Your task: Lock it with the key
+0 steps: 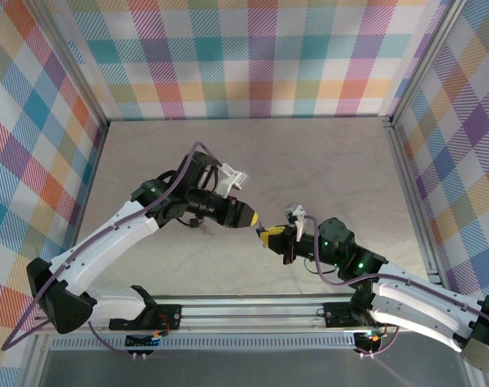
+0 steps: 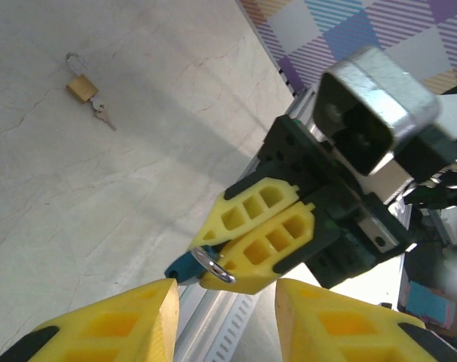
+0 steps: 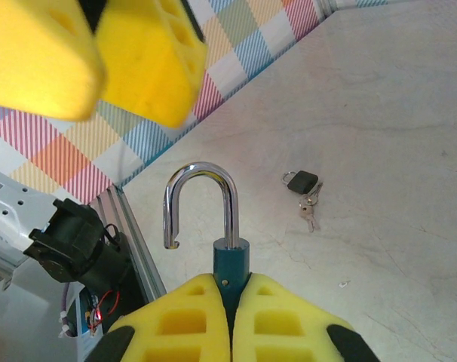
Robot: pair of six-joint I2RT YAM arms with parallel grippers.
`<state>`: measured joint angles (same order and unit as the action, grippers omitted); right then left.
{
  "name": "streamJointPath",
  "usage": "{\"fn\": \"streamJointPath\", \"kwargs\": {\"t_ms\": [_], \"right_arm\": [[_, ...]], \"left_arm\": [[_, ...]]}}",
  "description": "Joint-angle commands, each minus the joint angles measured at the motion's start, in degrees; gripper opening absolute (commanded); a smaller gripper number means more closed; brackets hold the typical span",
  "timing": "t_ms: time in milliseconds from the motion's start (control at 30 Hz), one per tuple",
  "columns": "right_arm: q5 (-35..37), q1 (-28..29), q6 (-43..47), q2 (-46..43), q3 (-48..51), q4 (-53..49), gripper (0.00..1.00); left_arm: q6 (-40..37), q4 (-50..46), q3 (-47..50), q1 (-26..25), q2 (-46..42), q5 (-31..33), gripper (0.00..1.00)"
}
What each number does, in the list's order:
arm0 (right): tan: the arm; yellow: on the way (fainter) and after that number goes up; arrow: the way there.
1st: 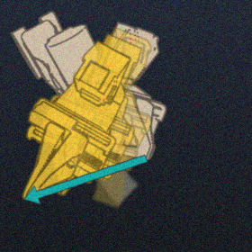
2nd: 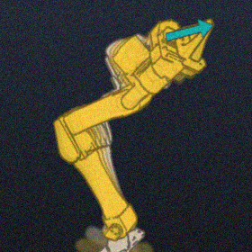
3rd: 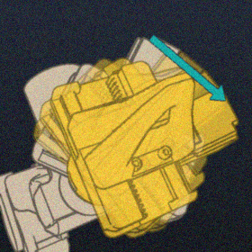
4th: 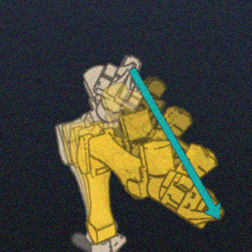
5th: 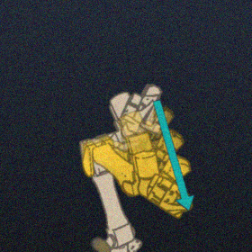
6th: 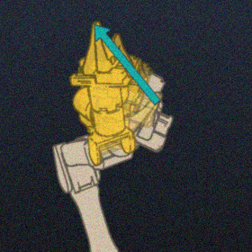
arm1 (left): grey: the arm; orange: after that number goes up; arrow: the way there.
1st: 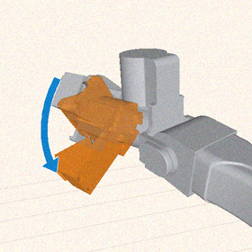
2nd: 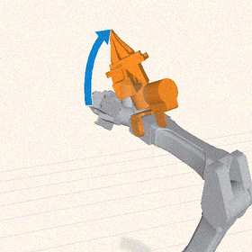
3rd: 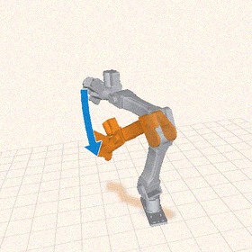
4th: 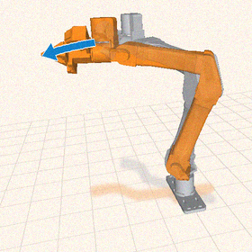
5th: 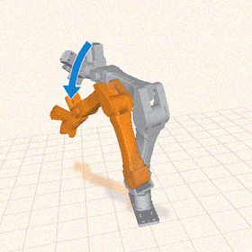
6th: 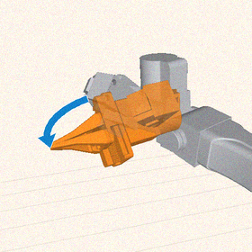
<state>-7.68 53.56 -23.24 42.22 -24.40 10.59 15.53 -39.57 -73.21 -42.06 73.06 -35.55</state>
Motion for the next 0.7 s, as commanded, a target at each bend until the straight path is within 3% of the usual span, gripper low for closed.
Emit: {"fn": "streamJointPath", "kwargs": {"t_ms": [0, 333, 667], "right_arm": [[-1.24, -0.47, 1.25, -1.25, -0.65, 0.7, 0.0], [-1.19, -0.5, 1.5, -1.96, -0.29, 0.7, 0.0], [-2.11, -0.56, 1.38, -2.23, -0.47, 0.37, 0.0]], "left_arm": [[-0.6, 0.19, 0.41, 0.7, 0.62, -2.05, 0.38], [-0.49, 1.1, 1.07, 0.19, 2.85, -4.61, 0.37], [-5.04, -2.53, 1.64, 0.14, 1.83, -3.84, 0.32]]}}
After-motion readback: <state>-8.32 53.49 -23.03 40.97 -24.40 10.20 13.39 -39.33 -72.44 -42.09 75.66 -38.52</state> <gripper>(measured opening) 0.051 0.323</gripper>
